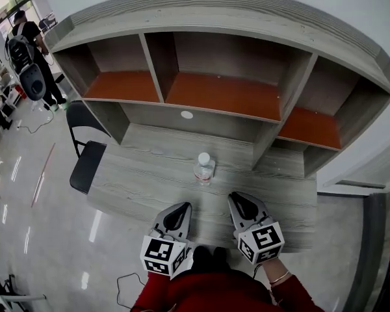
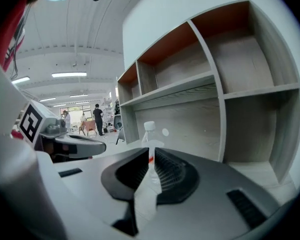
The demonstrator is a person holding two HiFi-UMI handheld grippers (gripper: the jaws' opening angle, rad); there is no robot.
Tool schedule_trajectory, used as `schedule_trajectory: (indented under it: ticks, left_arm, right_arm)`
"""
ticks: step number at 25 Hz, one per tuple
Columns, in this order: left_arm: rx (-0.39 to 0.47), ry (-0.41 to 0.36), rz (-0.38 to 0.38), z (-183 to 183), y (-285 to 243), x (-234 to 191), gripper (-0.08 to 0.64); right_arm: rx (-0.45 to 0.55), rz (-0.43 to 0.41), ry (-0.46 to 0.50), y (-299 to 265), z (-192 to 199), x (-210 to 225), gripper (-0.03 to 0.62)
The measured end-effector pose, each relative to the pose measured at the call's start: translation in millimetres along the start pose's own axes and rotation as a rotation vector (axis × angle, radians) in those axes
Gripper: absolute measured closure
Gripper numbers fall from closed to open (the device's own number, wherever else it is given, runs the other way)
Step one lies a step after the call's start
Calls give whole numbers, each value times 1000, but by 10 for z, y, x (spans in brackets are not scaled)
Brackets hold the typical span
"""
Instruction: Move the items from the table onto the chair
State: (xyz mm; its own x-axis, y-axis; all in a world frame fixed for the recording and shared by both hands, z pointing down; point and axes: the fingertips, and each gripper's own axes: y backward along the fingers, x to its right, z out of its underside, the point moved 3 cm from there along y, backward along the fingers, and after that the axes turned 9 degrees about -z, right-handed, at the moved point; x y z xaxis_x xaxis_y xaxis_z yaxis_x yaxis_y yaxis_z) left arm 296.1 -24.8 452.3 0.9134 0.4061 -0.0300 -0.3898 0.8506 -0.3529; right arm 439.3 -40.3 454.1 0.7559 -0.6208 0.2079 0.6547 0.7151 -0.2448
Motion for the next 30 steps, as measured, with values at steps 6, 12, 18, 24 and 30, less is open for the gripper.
schedule_trajectory:
  ticks: [6, 12, 18, 24, 30]
  left_arm:
    - [-15, 75, -128, 84, 172, -357, 552]
    - [-45, 156, -230, 252, 370, -605, 552]
    - [-76, 190, -273, 405, 484, -711, 552]
    - [-95, 210, -277, 515, 512, -737, 552]
    - [-109, 233, -272, 614, 547, -725, 552]
  right_arm:
    - [-8, -103, 90, -536, -17, 54, 264]
    - [-51, -110, 99, -1110, 192, 207, 125]
    - [-93, -119, 115, -1440, 410, 321, 120]
    - [-93, -175, 158, -1588, 471, 355, 123]
    - [-119, -224, 225, -1627, 491, 345, 258]
